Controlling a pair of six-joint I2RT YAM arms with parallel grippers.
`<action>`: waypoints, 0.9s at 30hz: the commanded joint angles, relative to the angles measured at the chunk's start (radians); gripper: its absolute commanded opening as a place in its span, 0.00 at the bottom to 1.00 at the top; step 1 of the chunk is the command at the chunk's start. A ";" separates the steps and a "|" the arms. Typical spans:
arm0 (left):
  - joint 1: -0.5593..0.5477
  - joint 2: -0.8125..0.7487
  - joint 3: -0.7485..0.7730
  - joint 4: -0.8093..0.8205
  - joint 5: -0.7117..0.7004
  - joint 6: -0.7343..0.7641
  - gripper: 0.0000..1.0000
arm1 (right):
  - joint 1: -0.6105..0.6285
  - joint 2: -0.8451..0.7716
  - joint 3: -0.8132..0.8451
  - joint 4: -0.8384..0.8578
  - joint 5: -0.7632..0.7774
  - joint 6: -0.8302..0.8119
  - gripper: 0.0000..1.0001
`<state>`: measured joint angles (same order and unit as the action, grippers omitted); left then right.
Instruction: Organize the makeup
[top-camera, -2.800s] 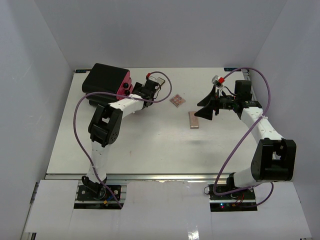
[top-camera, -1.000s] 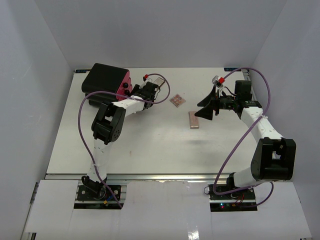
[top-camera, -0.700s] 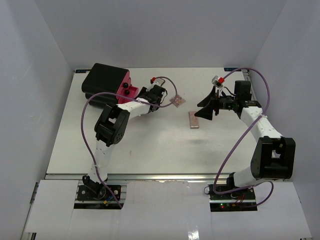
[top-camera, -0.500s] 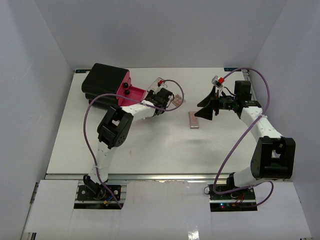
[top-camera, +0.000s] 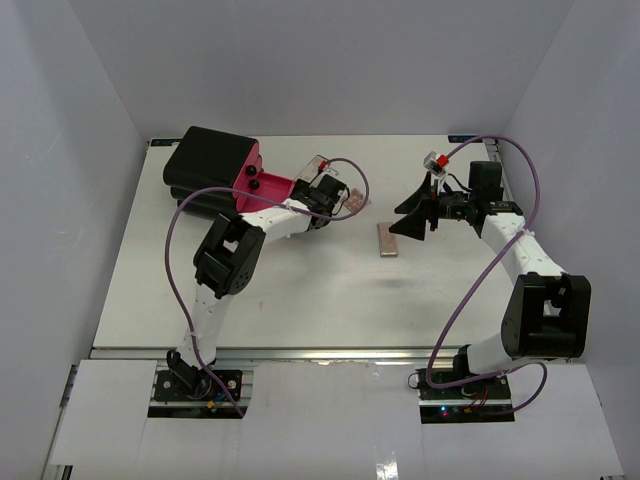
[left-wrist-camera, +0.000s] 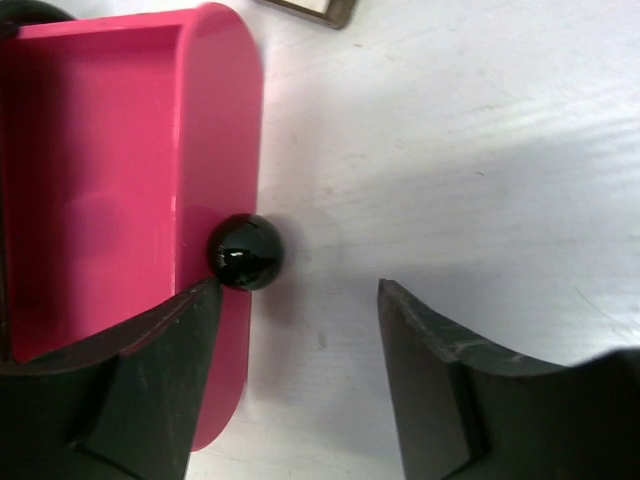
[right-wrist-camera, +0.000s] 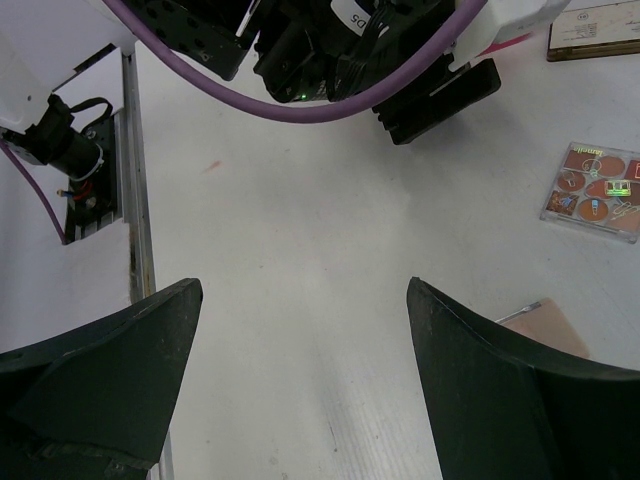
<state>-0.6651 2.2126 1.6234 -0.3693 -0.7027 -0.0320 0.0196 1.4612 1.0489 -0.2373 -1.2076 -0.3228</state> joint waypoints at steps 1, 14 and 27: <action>-0.005 -0.136 0.029 -0.022 0.153 -0.036 0.78 | -0.007 0.003 0.014 -0.018 -0.019 -0.018 0.90; -0.001 -0.242 0.028 -0.016 0.617 -0.075 0.98 | -0.007 0.030 0.043 -0.073 0.153 -0.052 0.90; 0.253 0.064 0.467 -0.078 0.967 0.022 0.98 | -0.007 0.046 0.056 -0.086 0.218 -0.050 0.90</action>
<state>-0.4851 2.2052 1.9399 -0.4227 0.1590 -0.0535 0.0189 1.4947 1.0624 -0.3154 -0.9888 -0.3541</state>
